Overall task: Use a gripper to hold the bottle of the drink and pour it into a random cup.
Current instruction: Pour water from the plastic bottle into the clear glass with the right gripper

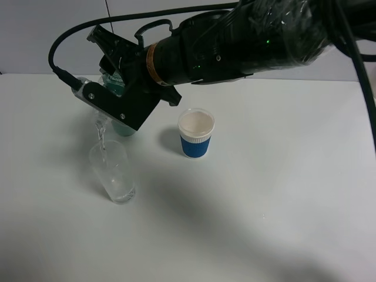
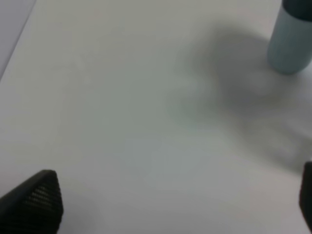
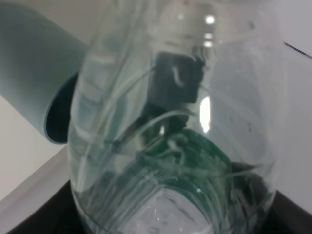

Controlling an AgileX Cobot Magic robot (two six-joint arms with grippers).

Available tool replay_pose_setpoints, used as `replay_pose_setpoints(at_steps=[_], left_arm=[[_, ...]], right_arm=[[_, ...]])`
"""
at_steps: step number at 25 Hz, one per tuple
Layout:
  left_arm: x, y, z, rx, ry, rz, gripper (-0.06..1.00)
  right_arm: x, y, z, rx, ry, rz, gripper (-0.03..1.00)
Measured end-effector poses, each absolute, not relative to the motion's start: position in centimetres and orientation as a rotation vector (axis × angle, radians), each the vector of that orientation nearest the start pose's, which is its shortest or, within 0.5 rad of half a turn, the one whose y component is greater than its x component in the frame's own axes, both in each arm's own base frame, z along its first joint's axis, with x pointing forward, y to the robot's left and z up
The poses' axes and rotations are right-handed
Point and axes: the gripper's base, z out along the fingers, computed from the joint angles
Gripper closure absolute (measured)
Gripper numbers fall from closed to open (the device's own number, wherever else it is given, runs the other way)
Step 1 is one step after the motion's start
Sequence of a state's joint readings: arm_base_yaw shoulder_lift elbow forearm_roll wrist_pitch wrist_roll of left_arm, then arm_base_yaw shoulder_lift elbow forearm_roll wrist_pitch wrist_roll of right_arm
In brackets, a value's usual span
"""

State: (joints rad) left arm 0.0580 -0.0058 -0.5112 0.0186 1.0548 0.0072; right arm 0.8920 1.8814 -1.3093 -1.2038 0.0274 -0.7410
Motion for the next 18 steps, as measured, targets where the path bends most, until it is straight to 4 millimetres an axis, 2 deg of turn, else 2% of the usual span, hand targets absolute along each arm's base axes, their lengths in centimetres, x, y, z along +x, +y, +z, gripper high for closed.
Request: replay_pose_setpoints(at_steps=[18], left_arm=[[-0.70,0.11,28.08,-0.052,2.021,0.063,-0.04]], right_arm=[[27.51,33.72,23.94,-2.118,0.303,-0.685,0.42]])
